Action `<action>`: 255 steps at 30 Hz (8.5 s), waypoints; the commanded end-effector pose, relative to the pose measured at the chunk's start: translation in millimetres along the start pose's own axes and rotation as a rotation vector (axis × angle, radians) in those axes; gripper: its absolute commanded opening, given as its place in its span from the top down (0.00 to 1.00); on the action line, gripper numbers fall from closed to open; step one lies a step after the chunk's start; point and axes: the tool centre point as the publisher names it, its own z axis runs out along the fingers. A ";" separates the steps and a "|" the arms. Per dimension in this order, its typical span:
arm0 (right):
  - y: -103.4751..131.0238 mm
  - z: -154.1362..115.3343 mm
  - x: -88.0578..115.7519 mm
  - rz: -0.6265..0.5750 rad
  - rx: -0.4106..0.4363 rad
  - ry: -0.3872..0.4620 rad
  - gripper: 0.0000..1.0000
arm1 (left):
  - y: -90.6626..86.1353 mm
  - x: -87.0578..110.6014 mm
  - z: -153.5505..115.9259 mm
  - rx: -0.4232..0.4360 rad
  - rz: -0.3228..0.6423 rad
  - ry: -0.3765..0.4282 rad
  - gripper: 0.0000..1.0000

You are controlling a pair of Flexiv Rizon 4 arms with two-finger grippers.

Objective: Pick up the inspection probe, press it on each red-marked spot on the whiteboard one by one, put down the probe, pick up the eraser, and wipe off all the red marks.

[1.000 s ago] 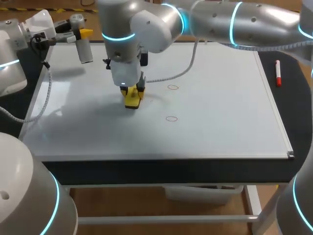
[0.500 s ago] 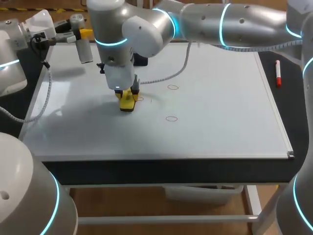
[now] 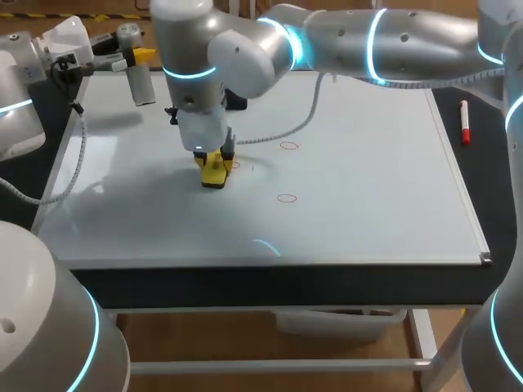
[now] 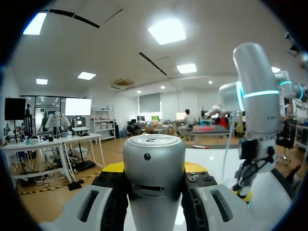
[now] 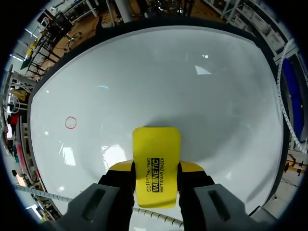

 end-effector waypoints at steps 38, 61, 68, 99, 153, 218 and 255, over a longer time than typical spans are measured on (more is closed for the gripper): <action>-23.3 -28.5 72.4 0.138 0.050 0.004 1.00 | -0.7 -0.3 -0.2 0.001 0.001 0.002 1.00; -91.8 -55.9 157.5 0.360 0.069 0.016 1.00 | -0.7 -0.3 -0.2 0.001 0.001 0.002 1.00; -115.5 -57.0 214.7 0.502 0.050 -0.001 1.00 | -0.7 -0.3 -0.2 0.001 0.001 0.002 1.00; -165.1 -42.3 376.0 0.886 0.000 -0.049 1.00 | -0.7 -0.3 -0.2 0.001 0.001 0.002 1.00; -167.9 -42.8 380.4 0.903 -0.014 -0.059 1.00 | -14.0 141.8 89.3 0.037 -0.018 0.403 1.00; -167.9 -42.8 380.4 0.903 -0.014 -0.059 1.00 | 16.8 272.7 235.4 0.030 -0.066 0.791 1.00; -167.9 -42.8 380.4 0.903 -0.014 -0.059 1.00 | 33.8 259.2 248.2 0.021 -0.085 0.791 1.00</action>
